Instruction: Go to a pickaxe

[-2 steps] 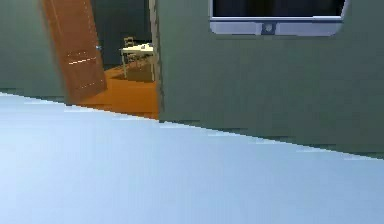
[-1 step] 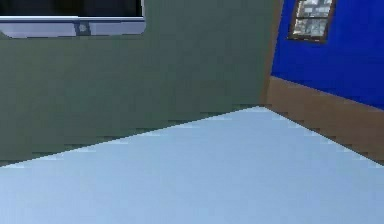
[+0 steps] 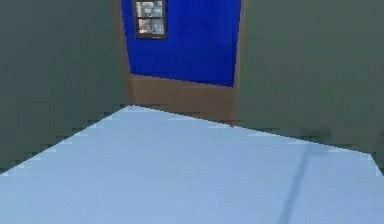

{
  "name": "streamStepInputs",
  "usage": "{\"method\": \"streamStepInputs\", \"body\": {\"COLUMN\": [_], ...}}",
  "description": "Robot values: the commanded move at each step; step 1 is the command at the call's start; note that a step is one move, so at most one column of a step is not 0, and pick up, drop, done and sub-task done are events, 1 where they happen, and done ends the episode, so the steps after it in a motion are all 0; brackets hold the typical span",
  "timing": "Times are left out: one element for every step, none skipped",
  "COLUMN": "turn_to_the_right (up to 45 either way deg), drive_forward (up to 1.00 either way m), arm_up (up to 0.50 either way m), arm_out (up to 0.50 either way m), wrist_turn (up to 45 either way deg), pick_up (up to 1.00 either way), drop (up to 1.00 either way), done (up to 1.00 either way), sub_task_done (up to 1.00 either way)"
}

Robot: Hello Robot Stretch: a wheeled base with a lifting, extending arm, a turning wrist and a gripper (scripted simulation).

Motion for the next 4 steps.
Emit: {"method": "streamStepInputs", "body": {"turn_to_the_right": [0.0,-45.0,-36.0,0.0], "drive_forward": [0.05,0.0,0.0,0.35], "arm_up": [0.0,0.0,0.0,0.0], "arm_out": [0.0,0.0,0.0,0.0], "wrist_turn": [0.0,0.0,0.0,0.0], "pick_up": [0.0,0.0,0.0,0.0], "drop": [0.0,0.0,0.0,0.0], "done": [0.0,0.0,0.0,0.0], "sub_task_done": [0.0,0.0,0.0,0.0]}}
